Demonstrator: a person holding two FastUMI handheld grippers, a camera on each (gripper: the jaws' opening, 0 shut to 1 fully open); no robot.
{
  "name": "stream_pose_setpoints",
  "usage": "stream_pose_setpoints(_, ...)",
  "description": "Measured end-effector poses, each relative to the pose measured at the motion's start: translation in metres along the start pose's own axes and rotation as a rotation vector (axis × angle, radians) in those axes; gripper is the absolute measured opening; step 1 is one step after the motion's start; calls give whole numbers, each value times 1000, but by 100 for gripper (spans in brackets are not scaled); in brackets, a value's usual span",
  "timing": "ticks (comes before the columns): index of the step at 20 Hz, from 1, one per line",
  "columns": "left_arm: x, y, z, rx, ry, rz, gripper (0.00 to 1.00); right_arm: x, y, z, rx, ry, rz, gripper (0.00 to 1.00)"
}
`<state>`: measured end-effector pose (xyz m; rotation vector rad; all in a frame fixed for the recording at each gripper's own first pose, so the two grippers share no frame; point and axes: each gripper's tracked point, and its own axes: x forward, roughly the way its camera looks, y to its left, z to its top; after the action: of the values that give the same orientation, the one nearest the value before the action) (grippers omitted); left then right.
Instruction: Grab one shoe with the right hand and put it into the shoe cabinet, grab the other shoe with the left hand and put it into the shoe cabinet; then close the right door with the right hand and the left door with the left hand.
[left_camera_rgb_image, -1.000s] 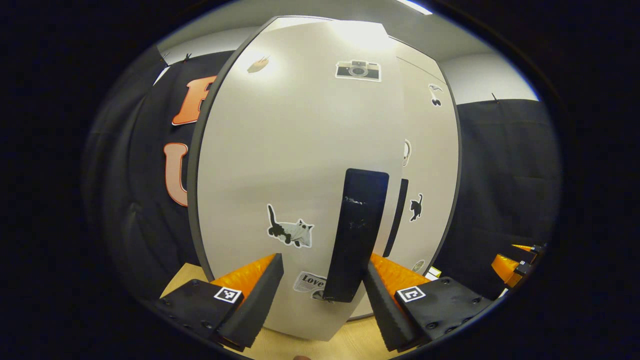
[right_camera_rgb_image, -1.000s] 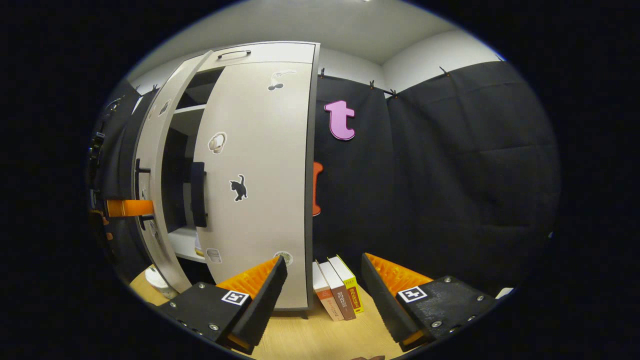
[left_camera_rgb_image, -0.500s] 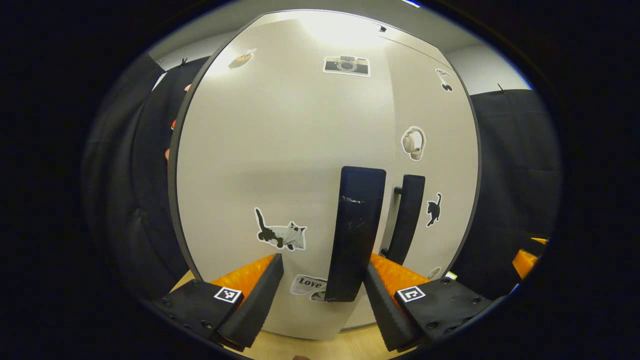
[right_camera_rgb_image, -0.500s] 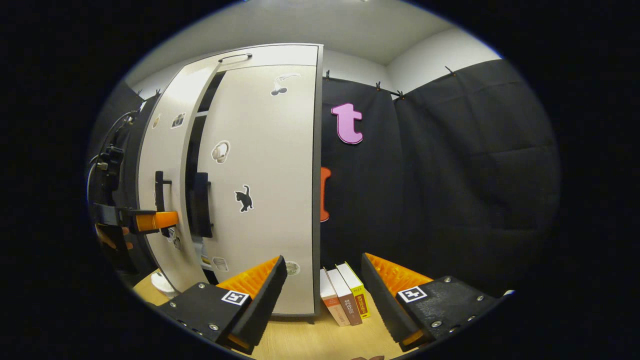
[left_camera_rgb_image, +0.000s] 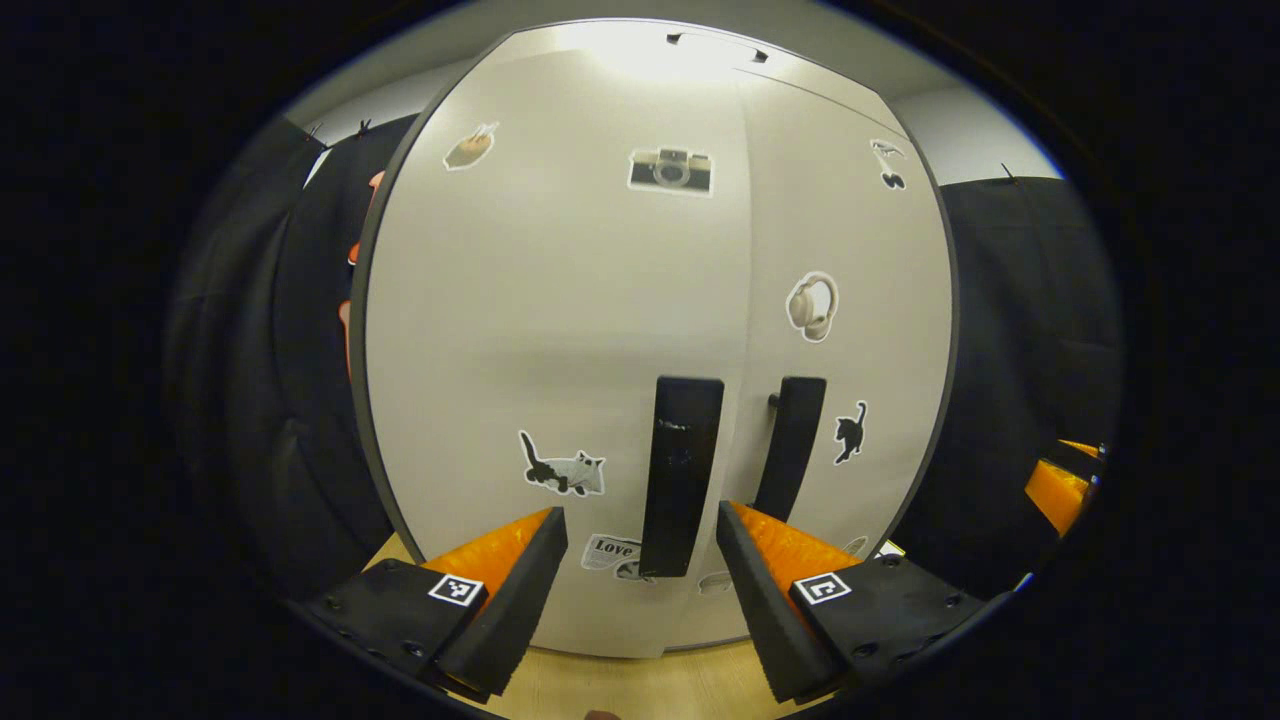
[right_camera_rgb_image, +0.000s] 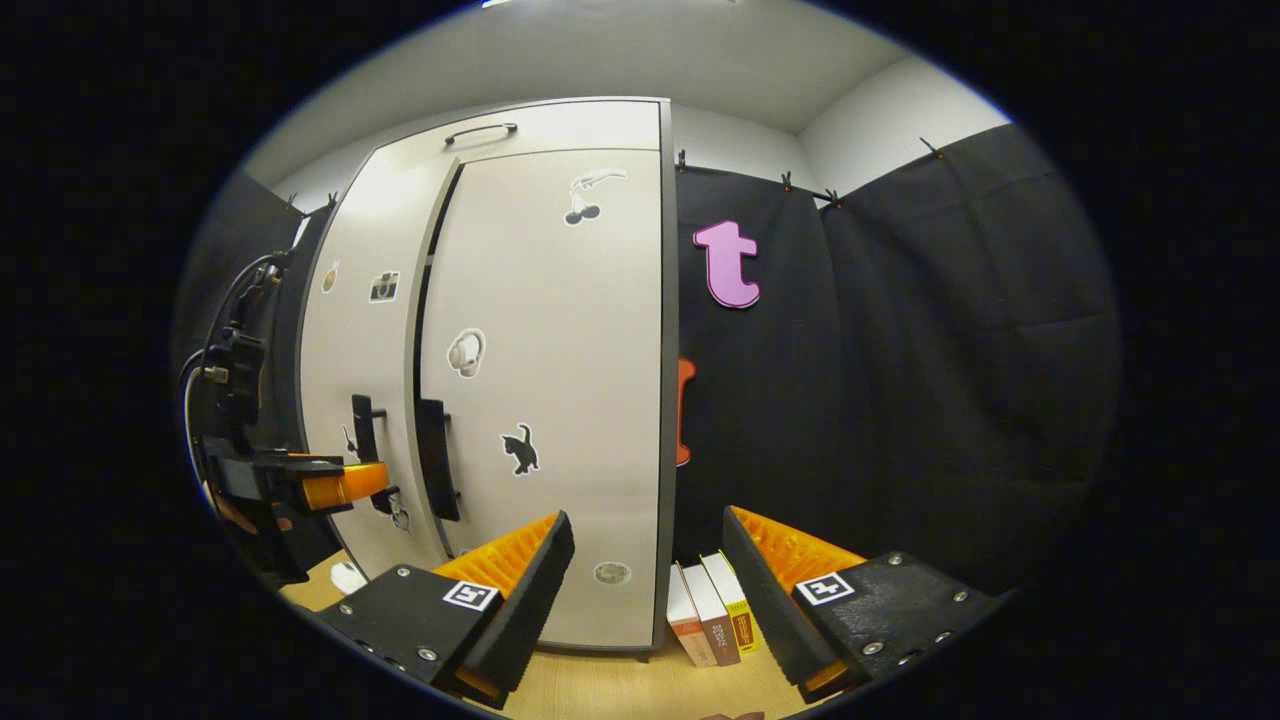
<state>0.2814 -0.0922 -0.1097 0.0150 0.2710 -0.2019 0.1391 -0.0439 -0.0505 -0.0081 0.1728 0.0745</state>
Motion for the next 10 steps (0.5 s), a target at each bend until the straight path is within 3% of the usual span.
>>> stream_pose_setpoints(4,-57,23,41,7,-59,14,97,-13,7,46,-7,-55,44,92)
stream_pose_setpoints(10,-142,89,91,24,-161,129,97,-31,17,89,-56,-144,80,92)
